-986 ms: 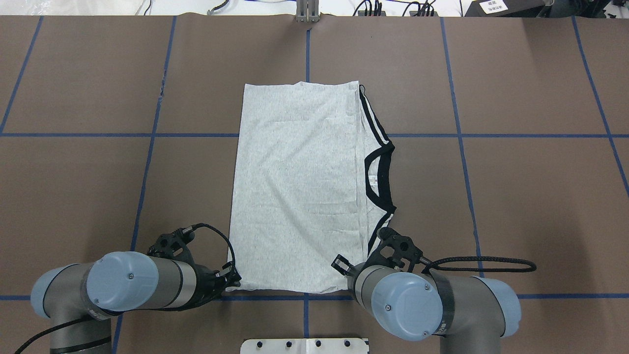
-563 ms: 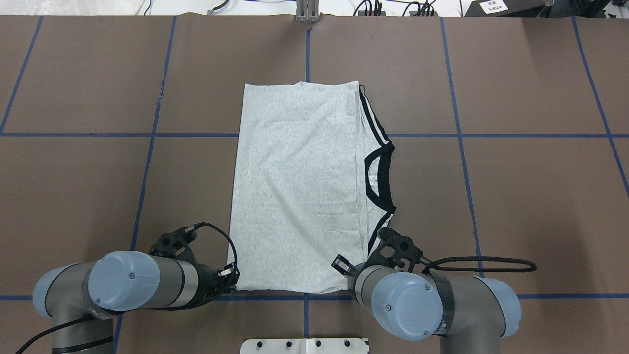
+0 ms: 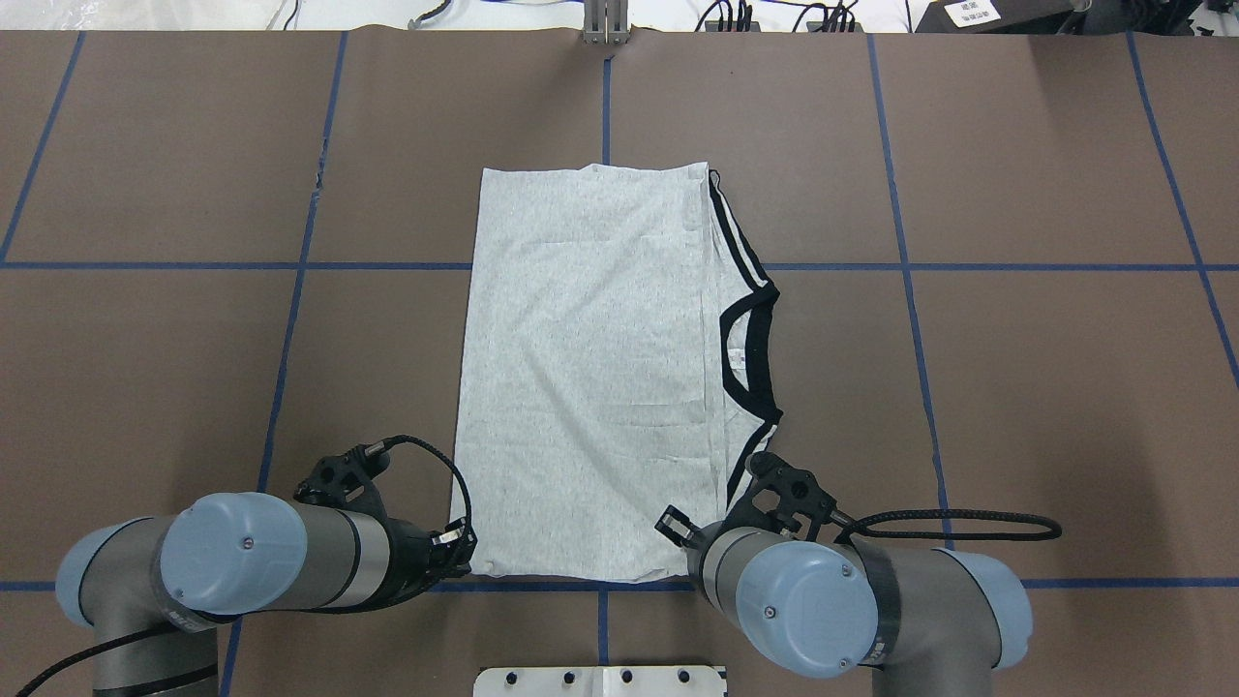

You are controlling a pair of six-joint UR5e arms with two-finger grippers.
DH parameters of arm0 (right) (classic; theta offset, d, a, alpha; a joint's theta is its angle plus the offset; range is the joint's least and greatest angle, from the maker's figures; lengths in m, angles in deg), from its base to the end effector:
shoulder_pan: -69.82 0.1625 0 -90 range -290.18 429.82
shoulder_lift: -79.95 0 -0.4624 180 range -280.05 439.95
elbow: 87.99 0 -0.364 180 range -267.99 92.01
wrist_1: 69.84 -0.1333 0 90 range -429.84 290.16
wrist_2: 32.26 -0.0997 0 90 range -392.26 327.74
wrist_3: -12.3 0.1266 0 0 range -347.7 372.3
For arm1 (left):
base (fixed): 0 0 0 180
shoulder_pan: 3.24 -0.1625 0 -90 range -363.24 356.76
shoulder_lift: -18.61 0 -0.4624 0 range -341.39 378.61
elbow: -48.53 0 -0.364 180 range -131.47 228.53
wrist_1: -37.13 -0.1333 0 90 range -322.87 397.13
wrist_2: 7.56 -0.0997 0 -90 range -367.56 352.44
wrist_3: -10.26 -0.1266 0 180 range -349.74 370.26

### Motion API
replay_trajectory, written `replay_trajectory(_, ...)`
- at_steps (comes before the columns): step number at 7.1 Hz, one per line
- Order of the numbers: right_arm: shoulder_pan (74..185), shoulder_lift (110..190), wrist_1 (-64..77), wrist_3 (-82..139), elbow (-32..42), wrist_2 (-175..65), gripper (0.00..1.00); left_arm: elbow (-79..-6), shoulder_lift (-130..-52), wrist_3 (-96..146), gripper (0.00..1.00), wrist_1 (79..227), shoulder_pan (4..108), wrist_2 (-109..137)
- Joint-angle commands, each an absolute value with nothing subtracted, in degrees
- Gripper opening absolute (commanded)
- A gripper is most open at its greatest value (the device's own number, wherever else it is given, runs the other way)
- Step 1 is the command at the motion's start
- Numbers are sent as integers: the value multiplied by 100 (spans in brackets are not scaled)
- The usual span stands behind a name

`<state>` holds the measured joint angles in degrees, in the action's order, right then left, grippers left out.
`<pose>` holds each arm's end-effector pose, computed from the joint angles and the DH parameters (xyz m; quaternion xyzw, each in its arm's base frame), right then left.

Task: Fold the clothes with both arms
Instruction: 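Lift the near edge with both grippers and fold it away from the robot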

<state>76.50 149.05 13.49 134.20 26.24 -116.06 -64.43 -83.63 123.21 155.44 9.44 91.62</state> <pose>-0.5613 -0.2137 0.3360 -0.0477 -0.4363 0.3190 0.8400 0.5135 -0.2315 0.3711 -0.1147 0.5164 -0.2192 0.8198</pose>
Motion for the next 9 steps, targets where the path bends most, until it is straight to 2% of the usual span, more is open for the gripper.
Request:
replay_trajectory(1,7230,15174,1356,14041,3221,-11585,0,-7428,-8334,12416,0,14950,915,9176)
replay_trajectory(3,7289,15210,1356,14289,3680,-11576,0,-8039,-8387,12531,0,14392,871,9429)
replay_trajectory(4,7534,15184,1348,14290,3655,-11576,0,-8015,-8518,12461,0,14391,1097,9474)
replay_trajectory(6,8472,15070,1313,14229,3602,-11716,0,-7395,-9358,12041,0,14374,2045,9492)
replay_trajectory(9,9440,14386,1286,13957,2682,-12268,0,-6665,-9888,11215,0,14417,2977,9510)
